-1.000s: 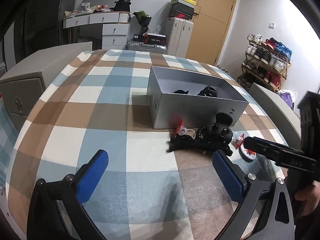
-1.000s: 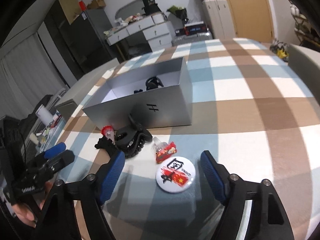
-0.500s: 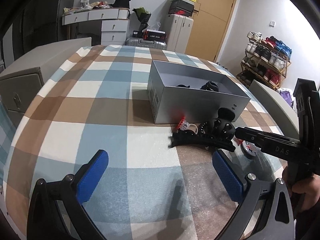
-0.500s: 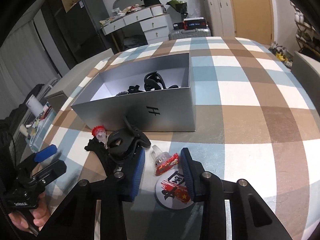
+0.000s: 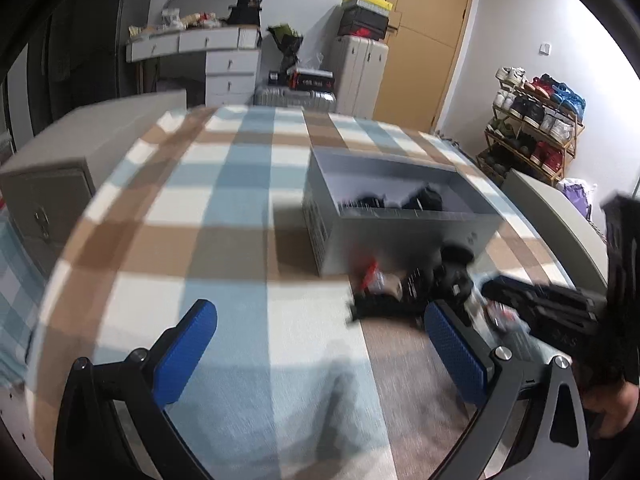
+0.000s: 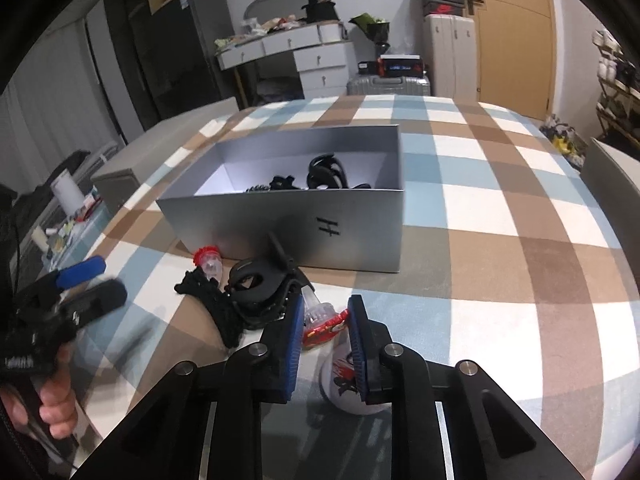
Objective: Organize jewelry
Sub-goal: 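Lower the right tool onto the small red-and-clear bottle and close around it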
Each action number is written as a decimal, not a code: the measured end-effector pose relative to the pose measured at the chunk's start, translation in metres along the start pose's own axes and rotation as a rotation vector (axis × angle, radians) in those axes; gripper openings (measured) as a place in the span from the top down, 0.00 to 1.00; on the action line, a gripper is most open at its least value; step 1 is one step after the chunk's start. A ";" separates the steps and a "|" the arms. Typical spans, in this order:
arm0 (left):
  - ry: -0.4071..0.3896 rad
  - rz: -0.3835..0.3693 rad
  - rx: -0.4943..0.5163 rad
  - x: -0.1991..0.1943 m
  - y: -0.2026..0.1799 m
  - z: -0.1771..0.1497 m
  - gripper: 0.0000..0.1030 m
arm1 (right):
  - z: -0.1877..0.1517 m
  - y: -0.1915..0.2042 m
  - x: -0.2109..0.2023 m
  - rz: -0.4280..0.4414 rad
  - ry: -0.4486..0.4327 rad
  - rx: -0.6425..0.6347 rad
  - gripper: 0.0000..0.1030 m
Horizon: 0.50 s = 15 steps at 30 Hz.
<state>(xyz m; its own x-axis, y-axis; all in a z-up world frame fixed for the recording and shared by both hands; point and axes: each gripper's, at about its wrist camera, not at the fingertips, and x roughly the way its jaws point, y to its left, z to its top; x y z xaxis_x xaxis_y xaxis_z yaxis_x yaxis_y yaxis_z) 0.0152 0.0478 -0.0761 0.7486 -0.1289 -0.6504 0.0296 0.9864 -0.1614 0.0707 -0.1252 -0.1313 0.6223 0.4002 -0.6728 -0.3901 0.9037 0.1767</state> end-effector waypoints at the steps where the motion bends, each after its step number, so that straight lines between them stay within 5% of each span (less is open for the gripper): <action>1: -0.019 0.004 0.006 0.001 0.001 0.006 0.02 | 0.000 -0.002 -0.001 0.011 -0.003 0.015 0.80; 4: 0.000 -0.049 0.018 0.013 0.001 0.023 0.02 | -0.002 -0.014 -0.008 0.025 -0.015 0.068 0.80; 8: 0.121 -0.169 0.060 0.036 -0.005 0.032 0.02 | -0.001 -0.021 -0.018 0.060 -0.046 0.100 0.79; 15: 0.208 -0.150 0.187 0.053 -0.019 0.028 0.02 | 0.002 -0.019 -0.022 0.101 -0.061 0.092 0.79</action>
<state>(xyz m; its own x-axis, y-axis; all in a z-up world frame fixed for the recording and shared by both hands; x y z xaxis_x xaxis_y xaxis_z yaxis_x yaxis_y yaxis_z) 0.0733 0.0256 -0.0866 0.5757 -0.2729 -0.7708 0.2652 0.9540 -0.1397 0.0656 -0.1509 -0.1186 0.6241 0.4955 -0.6041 -0.3906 0.8675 0.3081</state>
